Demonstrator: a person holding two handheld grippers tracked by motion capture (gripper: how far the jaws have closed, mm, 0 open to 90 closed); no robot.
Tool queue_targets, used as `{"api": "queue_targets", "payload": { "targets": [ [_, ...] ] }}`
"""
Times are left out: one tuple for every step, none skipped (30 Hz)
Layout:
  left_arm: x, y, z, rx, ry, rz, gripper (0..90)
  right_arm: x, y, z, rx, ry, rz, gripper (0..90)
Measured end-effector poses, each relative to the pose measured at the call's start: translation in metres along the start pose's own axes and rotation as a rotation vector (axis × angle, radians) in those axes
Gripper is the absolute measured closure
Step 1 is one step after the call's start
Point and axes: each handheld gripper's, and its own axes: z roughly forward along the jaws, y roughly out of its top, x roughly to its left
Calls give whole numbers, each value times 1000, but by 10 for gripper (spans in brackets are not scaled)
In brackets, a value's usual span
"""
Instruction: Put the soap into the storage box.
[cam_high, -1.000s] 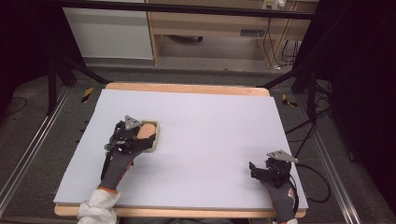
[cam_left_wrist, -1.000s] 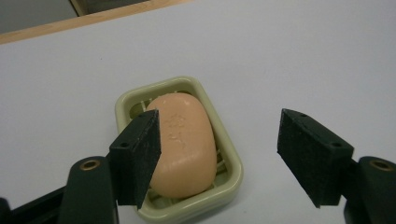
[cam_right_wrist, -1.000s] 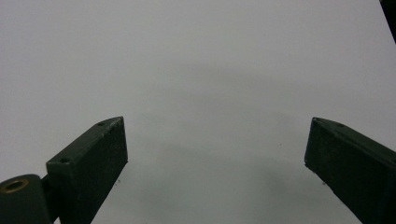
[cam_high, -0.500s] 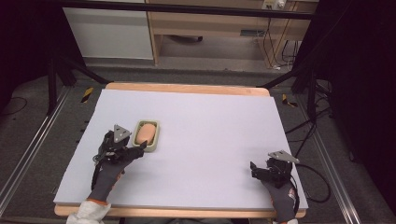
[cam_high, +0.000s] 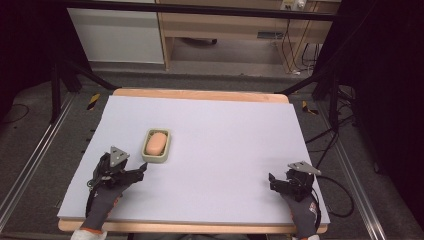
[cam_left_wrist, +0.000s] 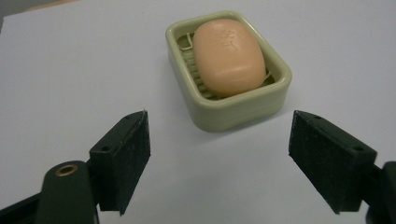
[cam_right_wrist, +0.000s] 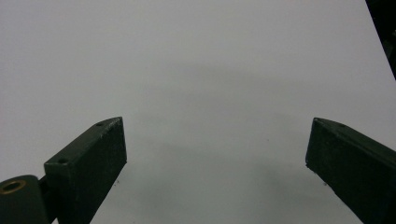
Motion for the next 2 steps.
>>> {"api": "queue_targets", "payload": {
  "targets": [
    [2,-3,0,4,5,-6,193,0,0,0,1,0,1,56],
    [4,-5,0,7,6,-9,193,0,0,0,0,0,-1,56]
  ]
}}
